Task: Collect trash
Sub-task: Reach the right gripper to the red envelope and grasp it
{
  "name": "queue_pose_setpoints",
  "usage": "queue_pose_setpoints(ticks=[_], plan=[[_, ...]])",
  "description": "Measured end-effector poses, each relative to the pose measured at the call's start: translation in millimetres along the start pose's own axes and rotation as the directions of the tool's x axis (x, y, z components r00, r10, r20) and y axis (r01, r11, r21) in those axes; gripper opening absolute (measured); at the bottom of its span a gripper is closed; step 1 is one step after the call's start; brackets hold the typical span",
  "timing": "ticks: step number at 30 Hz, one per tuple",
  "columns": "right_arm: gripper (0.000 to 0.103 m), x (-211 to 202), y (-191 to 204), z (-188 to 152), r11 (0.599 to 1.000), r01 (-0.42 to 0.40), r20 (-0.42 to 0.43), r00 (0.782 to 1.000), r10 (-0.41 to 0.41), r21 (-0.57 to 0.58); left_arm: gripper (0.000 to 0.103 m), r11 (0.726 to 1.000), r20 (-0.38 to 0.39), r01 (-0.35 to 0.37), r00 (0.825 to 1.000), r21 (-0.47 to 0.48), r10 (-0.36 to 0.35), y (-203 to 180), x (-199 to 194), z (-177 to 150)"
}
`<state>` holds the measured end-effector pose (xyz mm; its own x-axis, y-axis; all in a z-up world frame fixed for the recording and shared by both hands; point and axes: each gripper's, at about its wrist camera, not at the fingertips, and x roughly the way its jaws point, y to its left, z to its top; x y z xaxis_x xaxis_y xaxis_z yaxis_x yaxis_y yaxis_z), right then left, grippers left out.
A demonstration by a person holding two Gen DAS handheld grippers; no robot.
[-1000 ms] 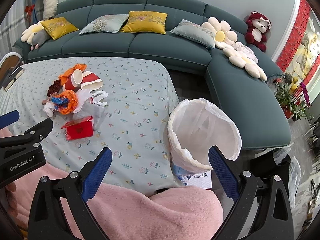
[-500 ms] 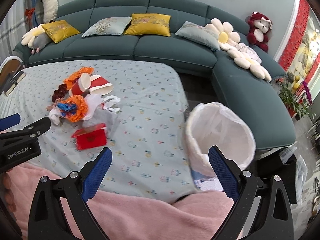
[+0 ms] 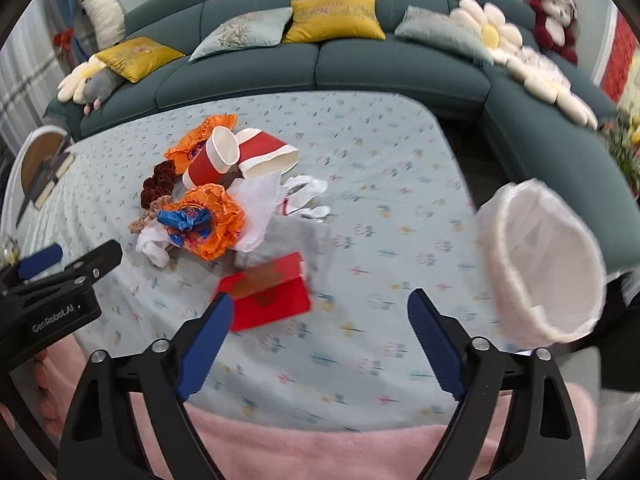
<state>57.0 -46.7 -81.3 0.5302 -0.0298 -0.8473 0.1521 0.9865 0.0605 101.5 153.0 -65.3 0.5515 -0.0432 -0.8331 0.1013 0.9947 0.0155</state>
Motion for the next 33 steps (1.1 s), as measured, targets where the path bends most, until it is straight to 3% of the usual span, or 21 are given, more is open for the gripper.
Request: queue_pose_setpoints(ticks=[6,14,18,22,23,24,28,33], plan=[[0.067,37,16,3,0.998,-0.027,-0.066,0.997,0.031,0.057,0.091,0.999,-0.055,0.003,0.998,-0.039,-0.005,36,41,7],[0.057,74,33,6,0.993,-0.061,-0.126,0.989,0.073,0.103,0.086,0.993,-0.122,0.054,0.99,-0.101,-0.066,57,85,8],[0.05,86,40,9,0.992,-0.066,-0.141,0.987,0.081,0.109,0.076,0.989,-0.144,0.078,0.985,-0.123,-0.095,55,100,9],[0.032,95,43,10,0.991,-0.07,-0.154,0.984,0.087,0.111,0.056,0.983,-0.168,0.109,0.977,-0.145,-0.133,55,112,8],[0.028,96,43,10,0.991,-0.074,-0.158,0.983,0.092,0.114,0.049,0.981,-0.172,0.118,0.975,-0.153,-0.144,55,114,9],[0.022,97,42,10,0.99,-0.081,-0.161,0.982,0.099,0.118,0.036,0.978,-0.176,0.134,0.971,-0.16,-0.162,55,115,9],[0.005,95,40,9,0.988,-0.1,-0.156,0.981,0.118,0.116,0.011,0.971,-0.169,0.174,0.965,-0.164,-0.201,53,111,9],[0.003,80,42,13,0.991,-0.107,-0.115,0.987,0.115,0.08,0.009,0.971,-0.138,0.192,0.968,-0.145,-0.212,45,93,10]])
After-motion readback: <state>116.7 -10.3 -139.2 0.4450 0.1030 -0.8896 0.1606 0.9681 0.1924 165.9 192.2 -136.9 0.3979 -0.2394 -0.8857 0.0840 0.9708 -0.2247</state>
